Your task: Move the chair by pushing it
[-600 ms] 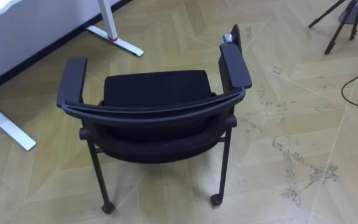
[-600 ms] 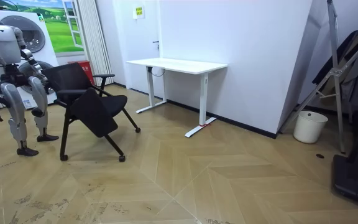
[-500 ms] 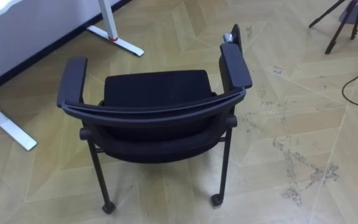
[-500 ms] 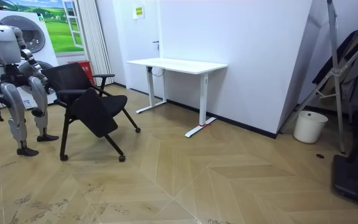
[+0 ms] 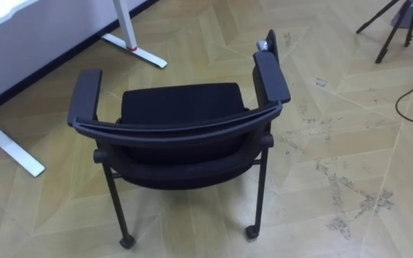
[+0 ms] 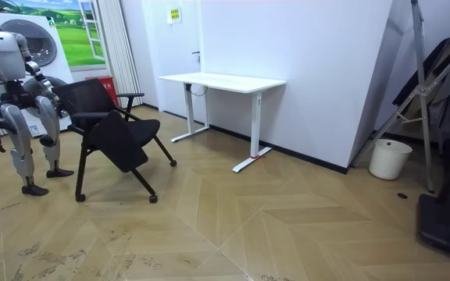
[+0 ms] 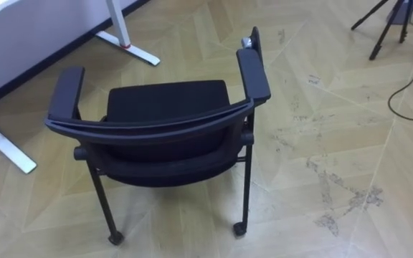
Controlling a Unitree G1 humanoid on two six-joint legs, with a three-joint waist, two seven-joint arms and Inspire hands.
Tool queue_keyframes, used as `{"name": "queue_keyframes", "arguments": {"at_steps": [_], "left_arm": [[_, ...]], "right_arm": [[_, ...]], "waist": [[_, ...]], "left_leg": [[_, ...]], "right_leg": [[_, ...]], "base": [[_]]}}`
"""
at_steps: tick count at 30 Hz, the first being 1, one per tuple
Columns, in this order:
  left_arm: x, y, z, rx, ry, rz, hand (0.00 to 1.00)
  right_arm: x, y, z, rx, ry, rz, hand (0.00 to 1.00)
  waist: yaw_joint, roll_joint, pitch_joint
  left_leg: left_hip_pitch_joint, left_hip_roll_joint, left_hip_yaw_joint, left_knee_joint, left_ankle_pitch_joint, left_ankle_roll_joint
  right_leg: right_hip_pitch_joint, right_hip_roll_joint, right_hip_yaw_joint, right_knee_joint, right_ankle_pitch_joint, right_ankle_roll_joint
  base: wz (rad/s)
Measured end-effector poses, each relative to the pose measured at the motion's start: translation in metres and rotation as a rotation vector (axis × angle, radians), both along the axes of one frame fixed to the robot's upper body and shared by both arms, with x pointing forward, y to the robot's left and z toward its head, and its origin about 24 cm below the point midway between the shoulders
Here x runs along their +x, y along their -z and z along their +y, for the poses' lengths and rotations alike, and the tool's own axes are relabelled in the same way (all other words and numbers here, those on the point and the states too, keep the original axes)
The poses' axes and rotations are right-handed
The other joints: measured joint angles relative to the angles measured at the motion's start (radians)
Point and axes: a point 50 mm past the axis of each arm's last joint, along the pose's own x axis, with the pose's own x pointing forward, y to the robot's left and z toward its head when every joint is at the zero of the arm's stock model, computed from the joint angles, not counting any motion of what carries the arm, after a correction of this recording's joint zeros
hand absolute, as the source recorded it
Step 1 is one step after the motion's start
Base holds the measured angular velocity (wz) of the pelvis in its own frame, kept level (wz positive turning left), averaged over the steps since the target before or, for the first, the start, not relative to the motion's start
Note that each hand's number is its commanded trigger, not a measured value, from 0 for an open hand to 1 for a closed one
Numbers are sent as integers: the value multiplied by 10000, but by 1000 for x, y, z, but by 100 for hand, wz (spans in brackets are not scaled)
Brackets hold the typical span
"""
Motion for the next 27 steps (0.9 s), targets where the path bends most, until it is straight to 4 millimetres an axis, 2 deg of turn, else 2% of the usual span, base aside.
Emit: {"name": "queue_keyframes", "arguments": {"at_steps": [8,18,22,23,27], "left_arm": [[-1,0,0,-22,-296,-31,0],[-5,0,1,88,-641,-28,0],[-8,0,3,171,-599,38,0],[-10,0,4,206,-632,36,0],[-16,-2,11,555,-523,-52,0]], "right_arm": [[-1,0,2,-173,-146,98,0],[-1,0,2,-177,-141,88,0],[-1,0,0,-208,-131,66,0],[0,0,-1,-234,-149,46,0],[1,-2,-4,-358,-130,-80,0]], "waist": [[31,-64,-34],[44,-13,-51],[47,58,-44],[43,133,-22],[33,230,-37]], "left_leg": [[63,-11,10,38,0,0],[65,1,-20,18,-1,1],[66,1,-73,16,-1,0],[58,0,-95,16,-1,0],[-22,-9,-240,64,-1,0]], "right_leg": [[50,-16,14,16,0,0],[58,-3,0,9,0,-1],[77,-5,-118,15,1,-1],[79,-11,-179,13,1,-1],[84,-25,-335,19,1,0]], "base": [[0],[0],[4],[5],[10]]}}
